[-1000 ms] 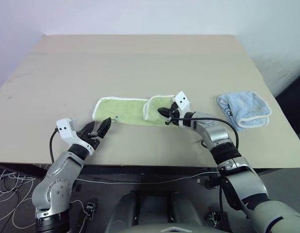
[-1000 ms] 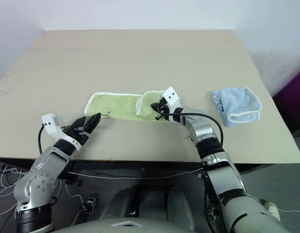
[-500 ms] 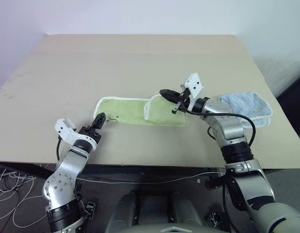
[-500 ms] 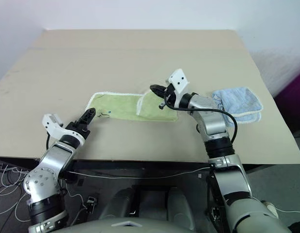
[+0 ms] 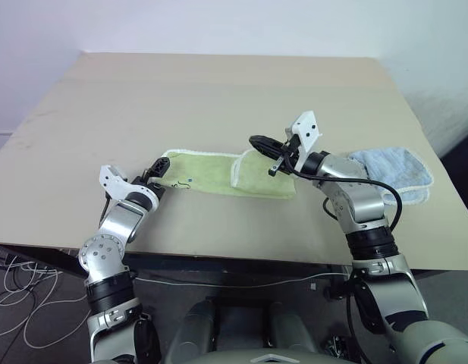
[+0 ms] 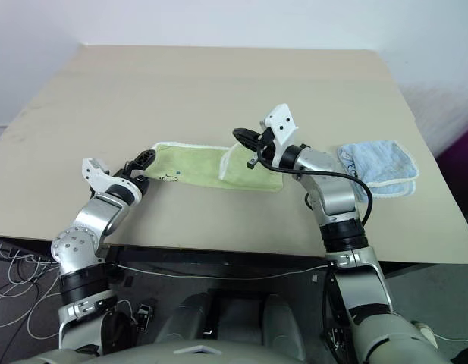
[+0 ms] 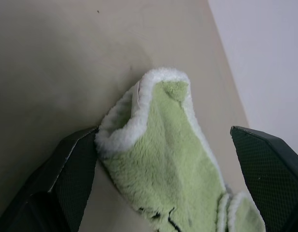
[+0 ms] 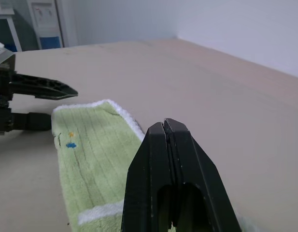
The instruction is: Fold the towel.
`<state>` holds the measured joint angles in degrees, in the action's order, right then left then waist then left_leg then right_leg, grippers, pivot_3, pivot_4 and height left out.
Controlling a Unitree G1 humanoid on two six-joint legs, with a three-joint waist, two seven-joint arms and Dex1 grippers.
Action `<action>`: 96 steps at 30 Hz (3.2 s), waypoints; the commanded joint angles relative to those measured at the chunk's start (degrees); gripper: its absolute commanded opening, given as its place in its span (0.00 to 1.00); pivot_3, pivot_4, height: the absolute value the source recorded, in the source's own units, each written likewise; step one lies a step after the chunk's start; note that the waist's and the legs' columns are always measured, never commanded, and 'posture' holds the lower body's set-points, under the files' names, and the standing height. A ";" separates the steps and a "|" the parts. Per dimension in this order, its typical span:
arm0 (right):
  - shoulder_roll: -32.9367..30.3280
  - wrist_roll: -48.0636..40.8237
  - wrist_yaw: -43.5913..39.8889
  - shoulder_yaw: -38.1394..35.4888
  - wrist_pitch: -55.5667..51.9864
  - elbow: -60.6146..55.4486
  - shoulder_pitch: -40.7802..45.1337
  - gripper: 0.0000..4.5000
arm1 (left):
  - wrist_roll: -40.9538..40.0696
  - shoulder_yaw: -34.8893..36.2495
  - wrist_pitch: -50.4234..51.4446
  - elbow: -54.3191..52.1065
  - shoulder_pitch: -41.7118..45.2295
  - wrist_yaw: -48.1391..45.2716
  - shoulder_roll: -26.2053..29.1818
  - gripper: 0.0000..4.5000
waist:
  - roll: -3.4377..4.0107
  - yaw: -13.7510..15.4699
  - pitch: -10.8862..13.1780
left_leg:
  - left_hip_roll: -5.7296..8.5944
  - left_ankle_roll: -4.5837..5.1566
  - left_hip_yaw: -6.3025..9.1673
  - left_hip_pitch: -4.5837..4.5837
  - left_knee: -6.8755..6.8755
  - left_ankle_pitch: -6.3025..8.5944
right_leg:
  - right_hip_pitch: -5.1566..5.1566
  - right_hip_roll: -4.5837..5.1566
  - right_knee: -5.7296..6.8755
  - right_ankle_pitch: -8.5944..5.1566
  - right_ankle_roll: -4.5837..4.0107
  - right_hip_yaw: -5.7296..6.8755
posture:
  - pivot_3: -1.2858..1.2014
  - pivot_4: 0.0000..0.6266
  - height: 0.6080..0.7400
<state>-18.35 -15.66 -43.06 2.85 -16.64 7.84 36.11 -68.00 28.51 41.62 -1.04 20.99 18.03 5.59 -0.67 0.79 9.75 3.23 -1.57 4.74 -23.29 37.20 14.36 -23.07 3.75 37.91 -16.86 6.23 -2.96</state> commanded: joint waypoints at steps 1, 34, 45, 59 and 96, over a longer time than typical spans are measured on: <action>-0.30 -1.18 0.78 -1.33 -0.60 -3.81 -0.39 0.00 | 0.50 -0.31 -0.31 2.34 0.13 -0.19 -0.82 0.74 | 0.00 -0.03 0.00 | 0.00 0.00 0.00 0.00 0.00 0.00 | -0.01 0.00 0.00 0.00 0.00 0.00 | 0.52 0.24 1.00; -3.87 -0.43 5.89 -1.72 -4.18 -7.95 -8.21 0.00 | 0.68 4.14 -3.01 1.69 7.69 -16.71 14.68 0.01 | -0.11 -1.37 0.08 | -0.07 -0.05 0.01 -0.11 -0.16 -0.03 | -0.19 -0.04 -0.06 0.00 -0.01 -0.01 | 0.52 0.24 1.00; -3.80 -0.45 7.72 -2.33 -4.51 -8.61 -9.36 0.00 | 11.91 -22.68 1.48 -11.94 10.35 -31.01 13.50 0.01 | -0.11 -1.70 0.11 | -0.07 -0.05 -0.01 -0.12 -0.21 -0.03 | -0.20 -0.07 -0.11 0.00 0.00 -0.04 | 0.52 0.24 1.00; -4.04 -0.83 9.64 -3.01 -6.18 -12.46 -11.98 0.00 | 34.67 -40.81 2.47 -8.28 10.69 -40.85 18.15 0.01 | -0.06 -1.57 0.14 | -0.08 -0.04 -0.02 -0.12 -0.22 -0.02 | -0.19 -0.08 -0.14 0.00 -0.01 -0.05 | 0.52 0.24 1.00; 8.23 2.10 5.20 6.16 -3.80 9.92 1.47 0.00 | 47.21 -31.82 -15.83 10.62 11.58 -56.56 22.09 0.01 | -0.05 -1.68 0.15 | -0.05 -0.05 0.01 -0.15 -0.27 -0.03 | -0.23 -0.04 -0.20 0.00 -0.01 0.00 | 0.52 0.24 1.00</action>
<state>-10.77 -15.15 -37.80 8.06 -21.87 15.03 36.75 -24.43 -1.28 29.28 7.92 32.29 -36.83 26.89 -0.72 -0.89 9.90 3.18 -1.62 4.75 -23.44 36.92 14.34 -23.31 3.71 37.71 -16.85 6.22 -2.96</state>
